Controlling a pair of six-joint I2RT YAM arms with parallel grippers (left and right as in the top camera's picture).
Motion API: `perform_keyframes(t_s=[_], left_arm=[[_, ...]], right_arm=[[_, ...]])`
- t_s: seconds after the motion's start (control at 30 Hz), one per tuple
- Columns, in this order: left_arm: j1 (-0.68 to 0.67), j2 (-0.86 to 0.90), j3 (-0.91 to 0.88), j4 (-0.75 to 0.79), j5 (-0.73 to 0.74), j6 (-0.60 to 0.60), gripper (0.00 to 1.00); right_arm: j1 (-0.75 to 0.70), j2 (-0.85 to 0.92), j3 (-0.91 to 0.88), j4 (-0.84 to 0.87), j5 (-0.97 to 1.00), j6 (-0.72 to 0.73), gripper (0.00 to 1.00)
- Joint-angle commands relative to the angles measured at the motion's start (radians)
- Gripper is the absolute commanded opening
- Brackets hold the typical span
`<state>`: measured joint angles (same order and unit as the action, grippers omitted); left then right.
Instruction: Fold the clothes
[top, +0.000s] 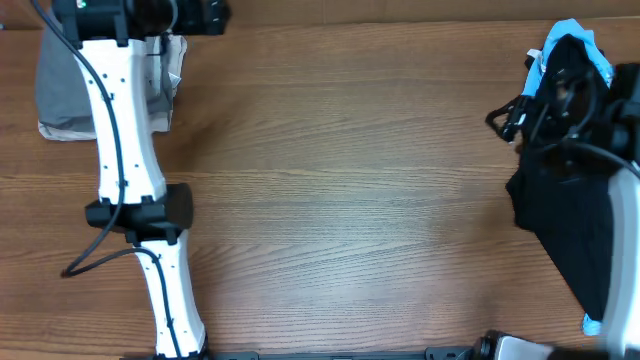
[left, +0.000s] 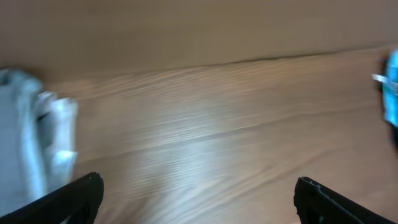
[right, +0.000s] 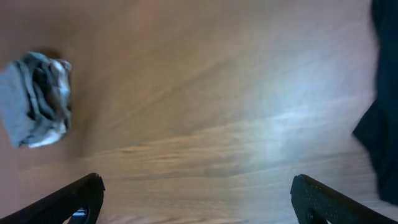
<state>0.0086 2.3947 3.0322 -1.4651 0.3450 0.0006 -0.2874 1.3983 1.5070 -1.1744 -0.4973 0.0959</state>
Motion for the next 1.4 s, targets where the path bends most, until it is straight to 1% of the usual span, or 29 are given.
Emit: perform_keyframes(t_s=[0.0, 0.07, 0.27, 0.4, 0.5, 0.6, 0.8, 0.93, 1.03, 1.13, 1.27, 1.37], left_arm=[[-0.024, 0.011, -0.01, -0.001, 0.04, 0.007, 1.0], [-0.037, 0.012, -0.019, -0.001, 0.041, 0.007, 1.0], [-0.046, 0.012, -0.02, -0.001, 0.04, 0.007, 1.0], [-0.046, 0.012, -0.02, -0.001, 0.04, 0.007, 1.0], [-0.046, 0.012, -0.02, -0.001, 0.04, 0.007, 1.0], [-0.046, 0.012, -0.02, -0.001, 0.04, 0.007, 1.0], [-0.046, 0.012, -0.02, -0.001, 0.04, 0.007, 1.0], [-0.046, 0.012, -0.02, -0.001, 0.04, 0.007, 1.0], [-0.046, 0.012, -0.02, -0.001, 0.04, 0.007, 1.0], [-0.046, 0.012, -0.02, -0.001, 0.04, 0.007, 1.0], [-0.046, 0.012, -0.02, -0.001, 0.04, 0.007, 1.0], [-0.046, 0.012, -0.02, -0.001, 0.04, 0.007, 1.0]], right_arm=[[0.0, -0.133, 0.048, -0.01, 0.015, -0.026, 1.0], [0.0, -0.199, 0.048, -0.029, 0.017, -0.025, 1.0], [0.0, -0.288, 0.048, -0.134, 0.014, -0.014, 1.0], [0.0, -0.297, 0.048, -0.166, 0.014, -0.014, 1.0], [0.0, -0.288, 0.048, -0.167, 0.015, -0.015, 1.0], [0.0, -0.28, 0.048, -0.167, 0.08, -0.016, 1.0], [0.005, -0.27, 0.041, -0.15, 0.078, -0.028, 1.0], [0.077, -0.336, -0.038, -0.006, 0.113, -0.052, 1.0], [0.172, -0.446, -0.185, 0.187, 0.198, -0.051, 1.0], [0.224, -0.576, -0.381, 0.394, 0.238, -0.036, 1.0], [0.251, -0.752, -0.671, 0.676, 0.253, -0.032, 1.0], [0.254, -0.872, -0.89, 0.895, 0.288, 0.071, 1.0]])
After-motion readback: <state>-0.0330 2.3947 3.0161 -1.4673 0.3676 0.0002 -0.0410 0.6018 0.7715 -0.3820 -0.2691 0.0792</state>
